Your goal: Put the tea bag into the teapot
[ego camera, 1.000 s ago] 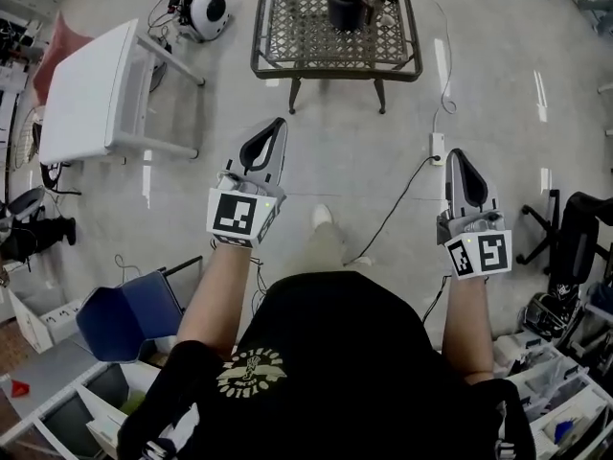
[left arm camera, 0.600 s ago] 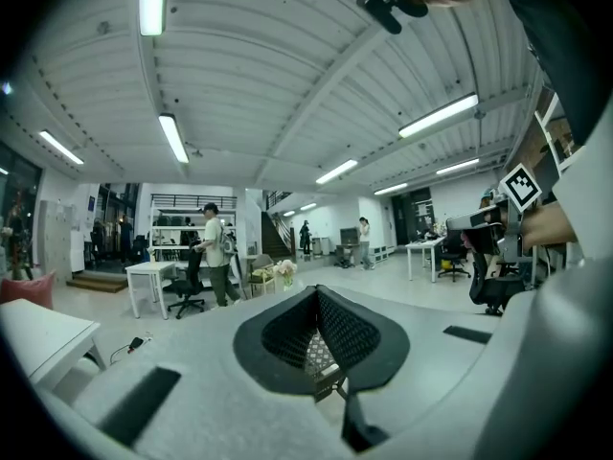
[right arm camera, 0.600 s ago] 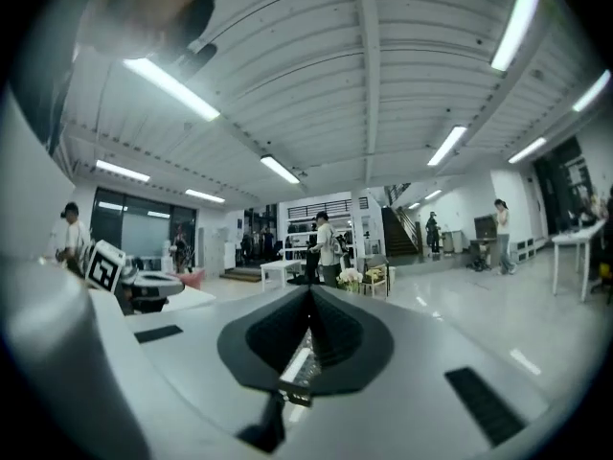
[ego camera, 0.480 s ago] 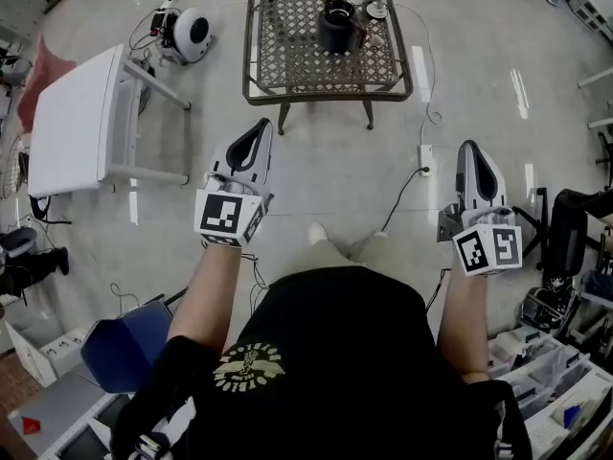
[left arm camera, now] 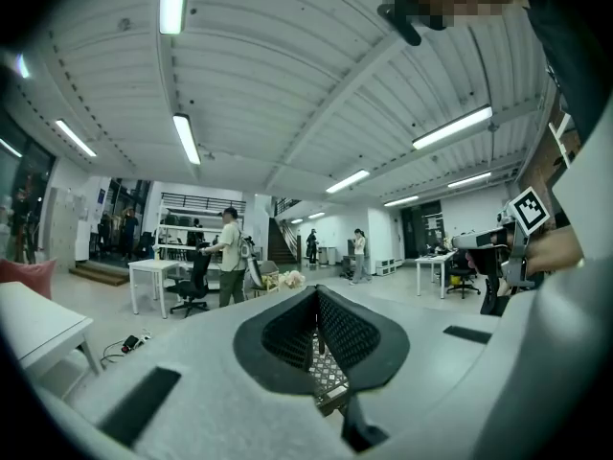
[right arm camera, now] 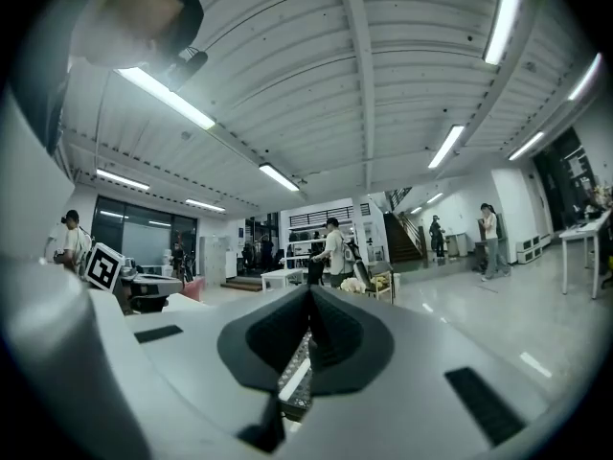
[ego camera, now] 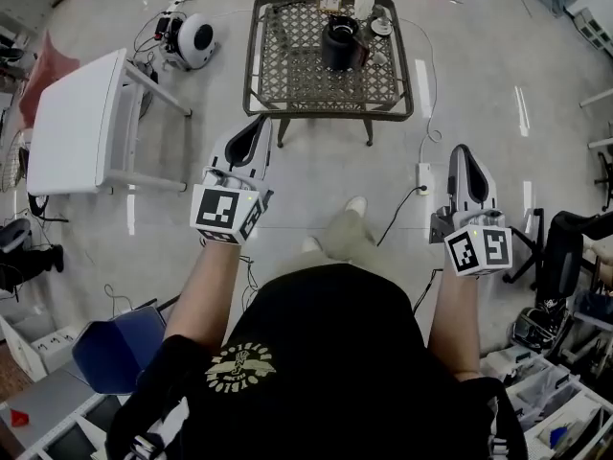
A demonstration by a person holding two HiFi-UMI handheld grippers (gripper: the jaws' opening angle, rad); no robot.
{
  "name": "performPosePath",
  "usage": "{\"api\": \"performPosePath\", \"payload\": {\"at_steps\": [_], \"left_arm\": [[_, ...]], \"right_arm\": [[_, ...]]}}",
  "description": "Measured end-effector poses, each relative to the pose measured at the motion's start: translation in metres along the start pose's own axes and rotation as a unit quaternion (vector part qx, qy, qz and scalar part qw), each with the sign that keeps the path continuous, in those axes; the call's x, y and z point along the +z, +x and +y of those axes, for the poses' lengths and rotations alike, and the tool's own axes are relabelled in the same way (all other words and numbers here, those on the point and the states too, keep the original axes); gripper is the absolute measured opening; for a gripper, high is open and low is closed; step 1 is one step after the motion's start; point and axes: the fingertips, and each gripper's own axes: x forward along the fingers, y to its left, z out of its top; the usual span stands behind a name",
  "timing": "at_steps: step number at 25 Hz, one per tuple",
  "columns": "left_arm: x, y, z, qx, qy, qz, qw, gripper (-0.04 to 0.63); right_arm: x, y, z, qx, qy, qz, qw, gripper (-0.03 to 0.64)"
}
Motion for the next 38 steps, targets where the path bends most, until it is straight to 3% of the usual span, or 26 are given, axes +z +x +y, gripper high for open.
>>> {"api": "performPosePath", "payload": {"at_steps": [19,30,38], "left_arm": [[-0.012,0.109,0.029,0.018,0.004,0.038,0.9991,-0.003],[-0.002,0.164,0.029,0.022,0.009,0.04,0.9989,-0.003],[0.013,0.198,0.026,0.048,0.015,0.034,0.9982,-0.003]], "right_arm": [[-0.011,0.112,-0.061,0.03,-0.01,0.021,0.999,0.006],[0.002,0.151,-0.099,0.043,-0.009,0.018,0.999,0.006],[0.01,0.171,-0.137,0.066,-0.011,0.013,0.998,0.006]]}}
